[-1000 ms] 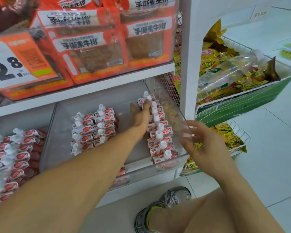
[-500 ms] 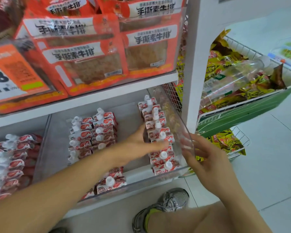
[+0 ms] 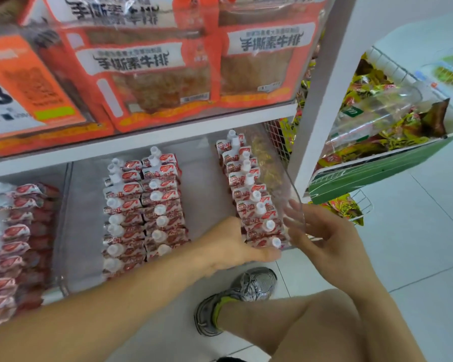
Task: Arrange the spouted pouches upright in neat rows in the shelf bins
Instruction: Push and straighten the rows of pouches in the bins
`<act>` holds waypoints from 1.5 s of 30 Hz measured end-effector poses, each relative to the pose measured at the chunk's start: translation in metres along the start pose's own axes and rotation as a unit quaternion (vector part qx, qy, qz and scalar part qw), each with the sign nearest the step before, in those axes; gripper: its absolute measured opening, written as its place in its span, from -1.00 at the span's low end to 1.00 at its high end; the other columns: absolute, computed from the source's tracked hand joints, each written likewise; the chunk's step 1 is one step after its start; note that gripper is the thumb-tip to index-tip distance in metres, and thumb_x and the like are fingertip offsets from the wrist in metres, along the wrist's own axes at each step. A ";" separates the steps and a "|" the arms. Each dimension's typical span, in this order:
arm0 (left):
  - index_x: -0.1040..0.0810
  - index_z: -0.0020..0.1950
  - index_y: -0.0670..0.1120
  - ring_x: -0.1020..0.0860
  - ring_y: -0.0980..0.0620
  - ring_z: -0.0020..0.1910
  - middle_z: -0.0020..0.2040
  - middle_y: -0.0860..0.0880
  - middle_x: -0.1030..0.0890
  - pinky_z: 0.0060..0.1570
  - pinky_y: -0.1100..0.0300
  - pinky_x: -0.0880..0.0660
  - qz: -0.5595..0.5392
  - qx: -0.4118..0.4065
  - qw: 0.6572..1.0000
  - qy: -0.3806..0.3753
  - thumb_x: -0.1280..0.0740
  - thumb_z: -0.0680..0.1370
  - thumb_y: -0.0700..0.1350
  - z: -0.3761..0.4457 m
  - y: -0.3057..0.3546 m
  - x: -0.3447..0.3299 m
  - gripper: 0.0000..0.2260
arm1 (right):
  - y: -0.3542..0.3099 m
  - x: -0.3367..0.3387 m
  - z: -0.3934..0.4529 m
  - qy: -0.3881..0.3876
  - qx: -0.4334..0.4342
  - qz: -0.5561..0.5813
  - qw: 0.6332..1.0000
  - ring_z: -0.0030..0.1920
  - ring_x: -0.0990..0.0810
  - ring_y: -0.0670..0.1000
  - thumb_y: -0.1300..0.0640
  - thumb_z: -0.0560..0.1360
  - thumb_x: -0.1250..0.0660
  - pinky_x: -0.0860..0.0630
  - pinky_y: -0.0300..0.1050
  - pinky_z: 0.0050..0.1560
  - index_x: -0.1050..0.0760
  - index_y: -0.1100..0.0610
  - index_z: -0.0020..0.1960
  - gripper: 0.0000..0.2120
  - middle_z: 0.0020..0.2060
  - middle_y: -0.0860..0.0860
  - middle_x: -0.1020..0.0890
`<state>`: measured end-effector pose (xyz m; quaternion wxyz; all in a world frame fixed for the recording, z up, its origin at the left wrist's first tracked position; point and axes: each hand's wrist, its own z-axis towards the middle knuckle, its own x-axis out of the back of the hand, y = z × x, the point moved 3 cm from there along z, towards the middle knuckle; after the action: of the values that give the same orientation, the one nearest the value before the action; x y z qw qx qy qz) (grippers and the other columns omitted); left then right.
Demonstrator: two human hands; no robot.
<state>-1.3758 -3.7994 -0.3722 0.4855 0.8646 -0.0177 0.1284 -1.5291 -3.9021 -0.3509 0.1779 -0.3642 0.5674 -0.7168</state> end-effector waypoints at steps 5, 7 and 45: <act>-0.62 0.14 0.06 -0.59 0.29 0.03 0.02 0.19 -0.68 0.19 0.25 -0.50 -0.029 0.035 0.999 0.012 -0.59 0.33 0.02 0.004 -0.001 -0.006 -0.59 | 0.002 0.002 0.001 -0.017 -0.030 0.024 0.999 0.05 -0.68 -0.15 0.27 0.49 -0.40 -0.65 -0.20 -0.11 -0.59 -0.20 0.10 -0.62 0.01 -0.19 -0.70; -0.62 0.14 0.08 -0.59 0.28 0.06 0.03 0.19 -0.68 0.20 0.24 -0.50 -0.028 0.030 0.999 0.001 -0.58 0.34 0.04 0.004 -0.002 -0.007 -0.60 | 0.000 0.003 0.001 -0.032 -0.037 0.020 0.999 0.07 -0.67 -0.15 0.34 0.49 -0.39 -0.64 -0.21 -0.11 -0.59 -0.24 0.11 -0.54 0.04 -0.19 -0.69; -0.04 0.55 0.09 -0.45 0.25 0.26 0.28 0.25 -0.47 0.41 0.17 -0.31 0.011 -0.022 0.998 0.066 -0.52 0.39 0.13 0.063 0.028 0.073 -0.11 | 0.000 0.003 -0.001 -0.048 -0.045 0.048 0.997 0.13 -0.66 -0.06 0.34 0.50 -0.40 -0.61 -0.03 0.12 -0.54 -0.02 0.19 -0.64 0.13 -0.17 -0.65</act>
<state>-1.2964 -3.8605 -0.3620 0.5032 0.8430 0.0020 0.1899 -1.5319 -3.9036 -0.3495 0.2225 -0.3783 0.6063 -0.6632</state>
